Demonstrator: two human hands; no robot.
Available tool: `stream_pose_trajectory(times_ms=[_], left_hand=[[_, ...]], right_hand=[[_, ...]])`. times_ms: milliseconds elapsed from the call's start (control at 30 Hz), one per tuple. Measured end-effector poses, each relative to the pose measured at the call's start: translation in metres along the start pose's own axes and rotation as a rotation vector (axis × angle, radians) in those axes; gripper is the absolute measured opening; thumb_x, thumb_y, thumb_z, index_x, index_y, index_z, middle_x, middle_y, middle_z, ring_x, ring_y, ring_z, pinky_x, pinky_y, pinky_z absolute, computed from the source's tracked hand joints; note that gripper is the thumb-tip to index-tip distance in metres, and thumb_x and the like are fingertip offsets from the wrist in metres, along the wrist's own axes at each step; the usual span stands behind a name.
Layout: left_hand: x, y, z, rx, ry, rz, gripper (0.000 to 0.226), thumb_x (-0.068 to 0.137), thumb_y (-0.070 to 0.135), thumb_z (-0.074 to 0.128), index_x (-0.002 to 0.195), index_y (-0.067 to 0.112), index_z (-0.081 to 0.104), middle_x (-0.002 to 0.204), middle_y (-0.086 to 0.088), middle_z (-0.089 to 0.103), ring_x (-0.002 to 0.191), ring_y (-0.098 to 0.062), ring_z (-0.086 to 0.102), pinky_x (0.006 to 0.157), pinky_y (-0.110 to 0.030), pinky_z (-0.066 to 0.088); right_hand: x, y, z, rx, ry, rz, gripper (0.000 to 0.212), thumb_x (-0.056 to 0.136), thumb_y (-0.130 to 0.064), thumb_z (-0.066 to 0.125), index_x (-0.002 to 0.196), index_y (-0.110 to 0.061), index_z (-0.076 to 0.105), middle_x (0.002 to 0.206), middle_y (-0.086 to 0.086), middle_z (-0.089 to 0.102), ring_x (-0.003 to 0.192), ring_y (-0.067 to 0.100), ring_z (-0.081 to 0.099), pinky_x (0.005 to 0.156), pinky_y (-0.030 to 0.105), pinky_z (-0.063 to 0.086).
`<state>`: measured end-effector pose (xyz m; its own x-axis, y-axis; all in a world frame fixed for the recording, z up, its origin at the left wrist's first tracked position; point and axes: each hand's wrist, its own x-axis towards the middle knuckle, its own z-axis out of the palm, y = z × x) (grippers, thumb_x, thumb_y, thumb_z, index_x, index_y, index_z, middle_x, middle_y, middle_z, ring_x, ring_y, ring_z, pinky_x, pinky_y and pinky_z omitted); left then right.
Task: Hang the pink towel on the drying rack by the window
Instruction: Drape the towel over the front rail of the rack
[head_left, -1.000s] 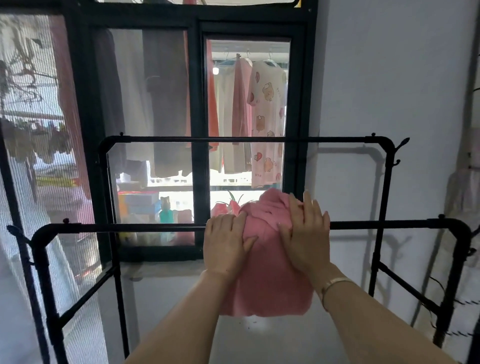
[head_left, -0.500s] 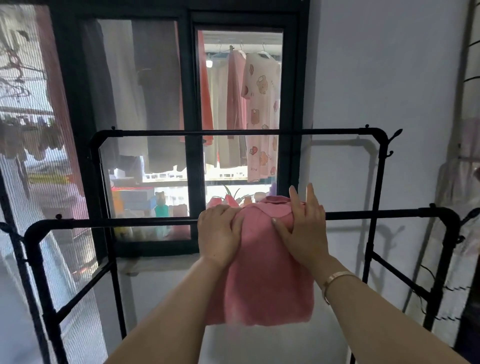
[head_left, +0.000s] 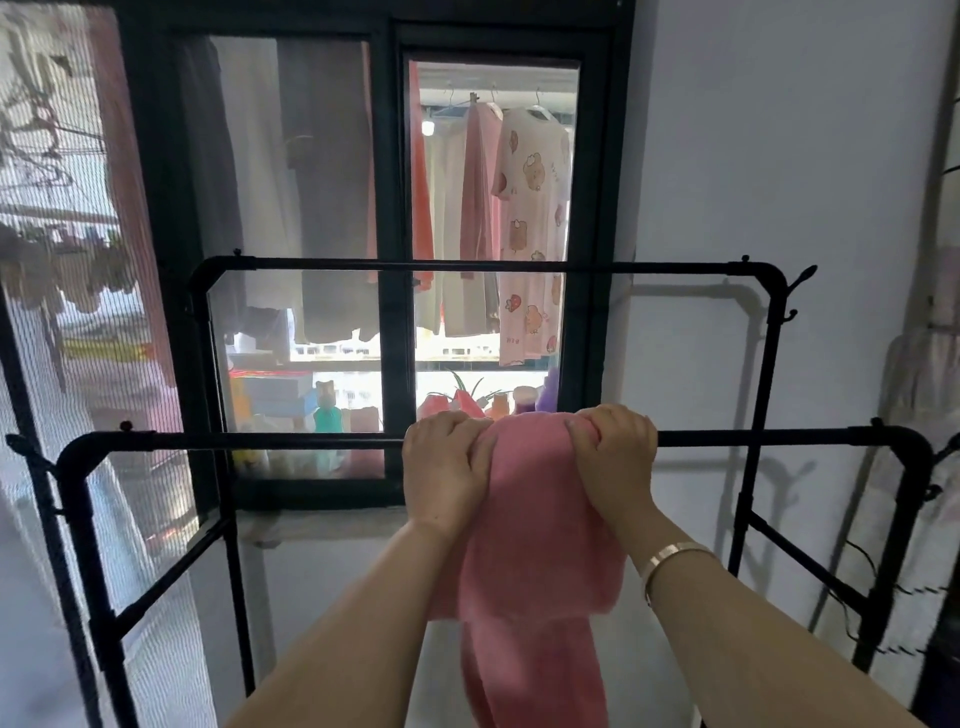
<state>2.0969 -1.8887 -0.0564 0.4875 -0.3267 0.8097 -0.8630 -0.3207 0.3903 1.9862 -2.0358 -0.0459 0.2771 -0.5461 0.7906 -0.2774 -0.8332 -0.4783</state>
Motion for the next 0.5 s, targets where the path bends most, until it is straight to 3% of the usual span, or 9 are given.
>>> stream_pose_trajectory(times_ms=[100,233,367,433,500], left_hand=[[0.000,-0.001,0.000,-0.023,0.016,0.002,0.020,0.093,0.030,0.060,0.104,0.022,0.074,0.098,0.001,0.067,0.096,-0.021,0.054,0.092,-0.030,0.032],[0.002,0.000,-0.002,-0.032,0.014,0.002,0.020,0.093,0.030,0.060,0.103,0.021,0.075,0.097,0.001,0.067,0.096,-0.021,0.055,0.091,-0.029,0.032],[0.001,0.001,0.000,-0.044,0.028,0.000,0.018,0.092,0.029,0.062,0.101,0.020,0.075,0.095,0.000,0.067,0.094,-0.022,0.055,0.090,-0.032,0.035],[0.000,0.001,0.000,-0.068,0.044,0.003,0.017,0.091,0.027,0.063,0.101,0.019,0.076,0.095,0.000,0.067,0.094,-0.022,0.055,0.090,-0.034,0.037],[0.000,0.001,-0.003,-0.087,0.039,0.000,0.017,0.091,0.025,0.064,0.100,0.017,0.076,0.097,0.000,0.067,0.095,-0.021,0.055,0.091,-0.035,0.038]], right_hand=[[0.005,-0.008,-0.002,0.141,-0.019,0.128,0.018,0.088,-0.015,0.060,0.077,-0.009,0.073,0.084,0.005,0.069,0.087,0.024,0.057,0.095,0.038,0.035],[0.007,-0.014,-0.008,0.229,0.007,0.127,0.020,0.088,-0.013,0.060,0.075,-0.006,0.072,0.082,0.006,0.068,0.086,0.025,0.056,0.094,0.045,0.039],[0.000,-0.027,-0.011,0.226,0.153,-0.058,0.019,0.086,-0.014,0.056,0.073,-0.013,0.069,0.079,0.000,0.064,0.082,0.019,0.053,0.088,0.039,0.040],[-0.011,-0.030,-0.009,0.189,0.135,-0.202,0.021,0.086,-0.011,0.051,0.068,-0.017,0.058,0.073,-0.004,0.056,0.075,0.016,0.048,0.079,0.034,0.041],[-0.025,-0.025,-0.006,0.190,0.061,-0.251,0.024,0.092,-0.016,0.047,0.068,-0.017,0.049,0.071,-0.002,0.052,0.071,0.019,0.046,0.073,0.041,0.044]])
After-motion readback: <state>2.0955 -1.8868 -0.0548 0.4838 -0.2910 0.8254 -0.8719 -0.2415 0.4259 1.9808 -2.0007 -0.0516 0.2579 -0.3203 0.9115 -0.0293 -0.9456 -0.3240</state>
